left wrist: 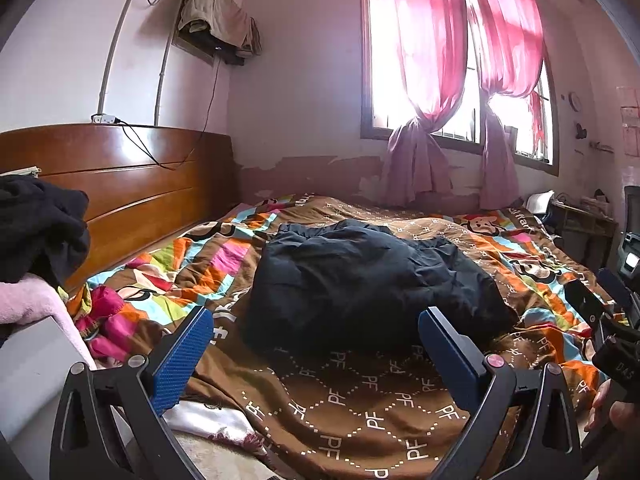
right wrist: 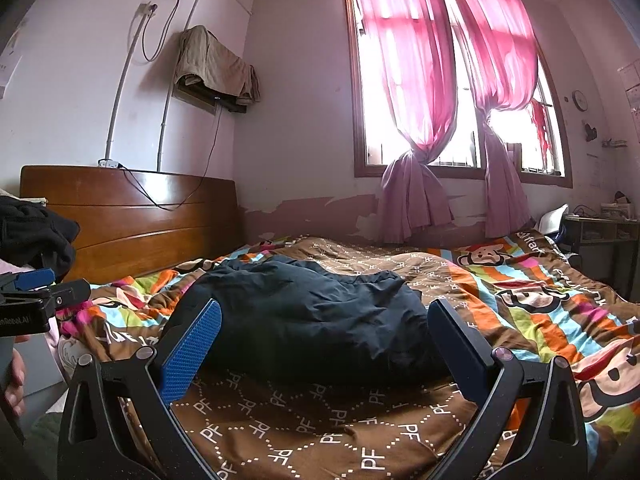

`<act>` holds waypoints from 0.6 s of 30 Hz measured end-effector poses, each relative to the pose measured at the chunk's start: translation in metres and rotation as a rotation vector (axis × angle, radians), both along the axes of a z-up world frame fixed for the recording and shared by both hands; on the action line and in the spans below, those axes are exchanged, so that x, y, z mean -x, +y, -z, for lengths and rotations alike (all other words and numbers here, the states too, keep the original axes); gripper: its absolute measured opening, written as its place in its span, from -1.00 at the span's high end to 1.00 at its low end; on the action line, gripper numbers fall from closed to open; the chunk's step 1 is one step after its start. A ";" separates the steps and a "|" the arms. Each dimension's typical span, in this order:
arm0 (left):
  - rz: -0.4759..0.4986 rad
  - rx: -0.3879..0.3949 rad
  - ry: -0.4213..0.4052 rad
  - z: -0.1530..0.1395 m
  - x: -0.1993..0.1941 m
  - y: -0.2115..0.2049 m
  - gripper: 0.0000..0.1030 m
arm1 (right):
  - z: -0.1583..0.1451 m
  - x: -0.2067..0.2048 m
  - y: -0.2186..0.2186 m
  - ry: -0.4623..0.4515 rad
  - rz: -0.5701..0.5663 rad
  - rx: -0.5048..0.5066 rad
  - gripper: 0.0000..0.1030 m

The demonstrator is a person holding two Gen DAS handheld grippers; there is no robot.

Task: Fold large clothes

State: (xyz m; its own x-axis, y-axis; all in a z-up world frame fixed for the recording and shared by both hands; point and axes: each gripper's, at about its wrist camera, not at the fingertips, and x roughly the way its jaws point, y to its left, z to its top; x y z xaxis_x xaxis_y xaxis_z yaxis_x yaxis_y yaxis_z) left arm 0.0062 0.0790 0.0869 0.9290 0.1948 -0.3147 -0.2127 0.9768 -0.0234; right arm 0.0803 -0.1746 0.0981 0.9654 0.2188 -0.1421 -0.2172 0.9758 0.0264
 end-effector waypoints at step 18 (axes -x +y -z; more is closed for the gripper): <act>0.004 0.003 0.001 0.000 0.000 0.000 -1.00 | 0.003 0.001 -0.001 0.004 0.001 -0.001 -0.97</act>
